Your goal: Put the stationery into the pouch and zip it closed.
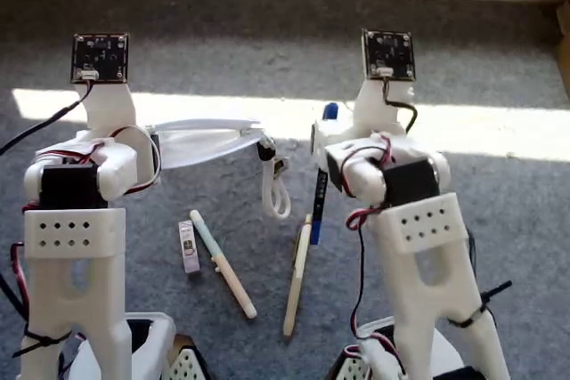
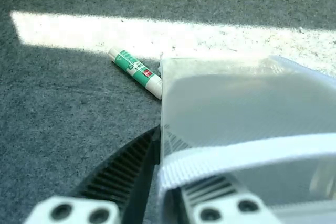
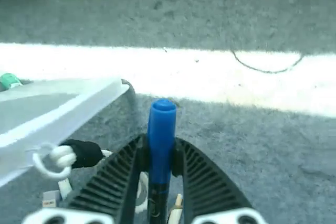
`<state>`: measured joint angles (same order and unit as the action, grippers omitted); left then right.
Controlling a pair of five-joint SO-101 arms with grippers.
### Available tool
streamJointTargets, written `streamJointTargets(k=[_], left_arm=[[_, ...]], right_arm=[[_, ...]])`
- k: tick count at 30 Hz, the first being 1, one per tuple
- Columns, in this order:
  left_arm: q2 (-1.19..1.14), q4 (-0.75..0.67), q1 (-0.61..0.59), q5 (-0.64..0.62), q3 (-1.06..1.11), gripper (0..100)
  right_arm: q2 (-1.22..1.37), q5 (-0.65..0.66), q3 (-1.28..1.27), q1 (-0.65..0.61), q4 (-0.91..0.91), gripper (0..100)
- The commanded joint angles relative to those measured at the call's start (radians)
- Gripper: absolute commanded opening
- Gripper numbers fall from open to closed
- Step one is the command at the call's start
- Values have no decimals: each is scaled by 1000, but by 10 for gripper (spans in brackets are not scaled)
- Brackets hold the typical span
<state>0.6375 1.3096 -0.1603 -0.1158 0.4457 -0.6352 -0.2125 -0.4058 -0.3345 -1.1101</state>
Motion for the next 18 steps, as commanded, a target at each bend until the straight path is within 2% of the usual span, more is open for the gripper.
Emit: streamJointTargets(k=[1, 6, 12, 18], left_arm=[[-21, -12, -8, -5, 8, 8], [-21, -12, -8, -5, 8, 8], [-21, -12, -8, -5, 8, 8], [-21, -12, -8, -5, 8, 8]], right_arm=[[-139, -75, -15, -56, 82, 5], [-278, -137, -157, -130, 298, 5], [-452, -132, -364, -213, 576, 5], [-538, -132, -430, -246, 671, 5]])
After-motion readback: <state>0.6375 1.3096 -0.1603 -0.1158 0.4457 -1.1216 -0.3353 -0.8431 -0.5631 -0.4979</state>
